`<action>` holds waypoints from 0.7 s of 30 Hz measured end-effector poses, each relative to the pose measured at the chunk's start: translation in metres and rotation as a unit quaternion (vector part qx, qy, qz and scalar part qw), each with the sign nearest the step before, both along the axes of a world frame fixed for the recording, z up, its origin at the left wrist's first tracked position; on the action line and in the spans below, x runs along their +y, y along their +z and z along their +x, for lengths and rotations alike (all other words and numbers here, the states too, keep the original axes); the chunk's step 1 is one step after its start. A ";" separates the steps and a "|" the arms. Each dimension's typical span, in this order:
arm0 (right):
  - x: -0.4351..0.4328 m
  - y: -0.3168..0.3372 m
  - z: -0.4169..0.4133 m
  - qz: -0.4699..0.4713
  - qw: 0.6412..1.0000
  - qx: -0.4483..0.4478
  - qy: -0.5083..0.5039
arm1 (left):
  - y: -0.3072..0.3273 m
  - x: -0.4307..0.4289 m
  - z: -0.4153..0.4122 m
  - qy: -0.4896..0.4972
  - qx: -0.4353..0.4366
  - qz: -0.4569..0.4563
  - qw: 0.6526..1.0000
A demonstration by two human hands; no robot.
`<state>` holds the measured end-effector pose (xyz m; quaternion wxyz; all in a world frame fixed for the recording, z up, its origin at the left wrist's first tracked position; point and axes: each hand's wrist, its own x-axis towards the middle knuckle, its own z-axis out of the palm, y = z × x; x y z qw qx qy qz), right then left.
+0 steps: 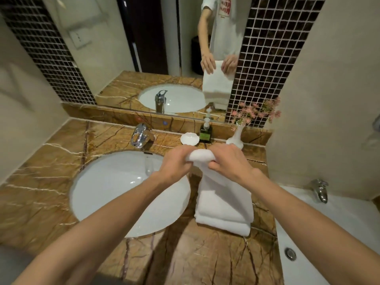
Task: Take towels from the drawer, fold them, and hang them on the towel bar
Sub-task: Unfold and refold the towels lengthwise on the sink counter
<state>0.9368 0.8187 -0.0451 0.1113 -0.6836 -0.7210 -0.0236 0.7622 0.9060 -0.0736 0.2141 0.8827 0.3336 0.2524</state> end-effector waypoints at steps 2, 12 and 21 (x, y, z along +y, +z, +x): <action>0.013 0.003 -0.014 0.010 1.000 0.006 0.017 | 0.006 0.009 -0.017 0.013 -0.017 -0.008 1.000; 0.084 0.015 -0.114 0.017 0.992 0.059 0.114 | 0.021 0.032 -0.147 0.194 -0.120 -0.210 0.951; 0.137 0.051 -0.217 -0.035 0.976 0.124 0.178 | 0.074 0.027 -0.247 0.255 -0.193 -0.156 0.935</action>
